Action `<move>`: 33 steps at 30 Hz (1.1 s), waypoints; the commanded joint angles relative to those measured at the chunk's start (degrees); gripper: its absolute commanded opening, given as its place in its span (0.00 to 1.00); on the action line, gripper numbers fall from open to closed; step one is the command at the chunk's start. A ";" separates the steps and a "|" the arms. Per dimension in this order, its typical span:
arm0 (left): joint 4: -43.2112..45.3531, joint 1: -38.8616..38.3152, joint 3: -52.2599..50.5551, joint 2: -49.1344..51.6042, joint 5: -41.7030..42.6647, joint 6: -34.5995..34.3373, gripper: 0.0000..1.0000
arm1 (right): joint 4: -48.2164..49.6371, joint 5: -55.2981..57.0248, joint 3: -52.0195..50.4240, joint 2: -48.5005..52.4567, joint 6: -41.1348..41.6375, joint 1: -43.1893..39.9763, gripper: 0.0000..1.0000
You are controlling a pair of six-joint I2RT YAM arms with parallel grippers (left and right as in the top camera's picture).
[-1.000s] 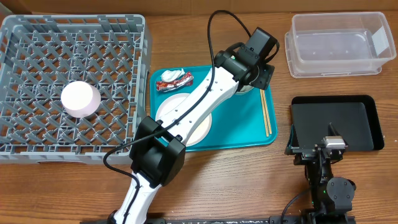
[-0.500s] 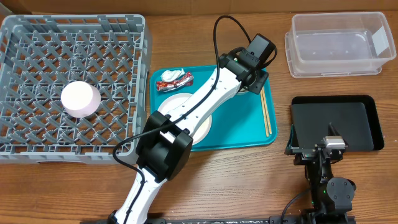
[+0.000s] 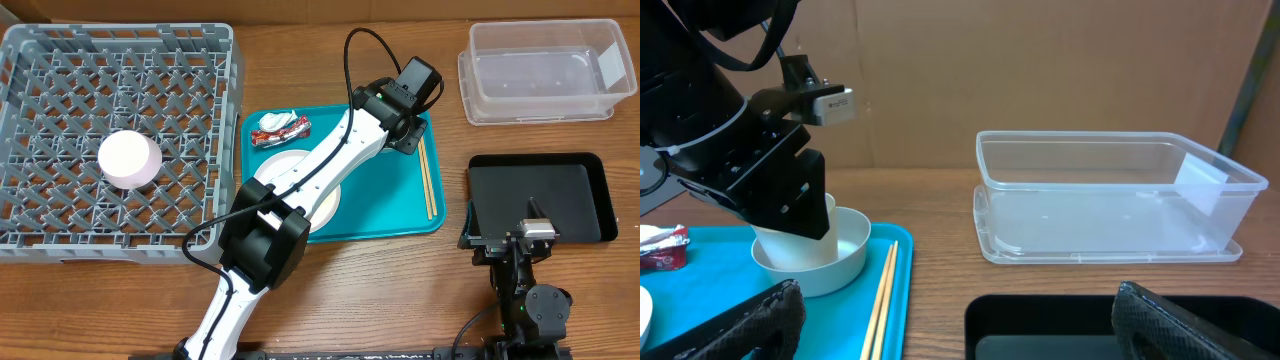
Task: Sort waste into correct bins and load items into the dishwasher
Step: 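Close the left gripper on the white cup rim and lift it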
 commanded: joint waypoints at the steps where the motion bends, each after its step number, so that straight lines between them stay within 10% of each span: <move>1: 0.28 0.37 -0.20 1.49 -1.70 1.09 0.45 | 0.20 -0.31 -0.57 -0.68 -0.22 0.39 1.00; 25: 4.04 0.42 -3.45 1.42 -3.15 1.09 0.44 | 0.20 -0.31 -0.57 -0.68 -0.22 0.39 1.00; 33: 4.90 0.48 -3.39 1.40 -3.19 1.09 0.08 | 0.20 -0.31 -0.57 -0.68 -0.22 0.39 1.00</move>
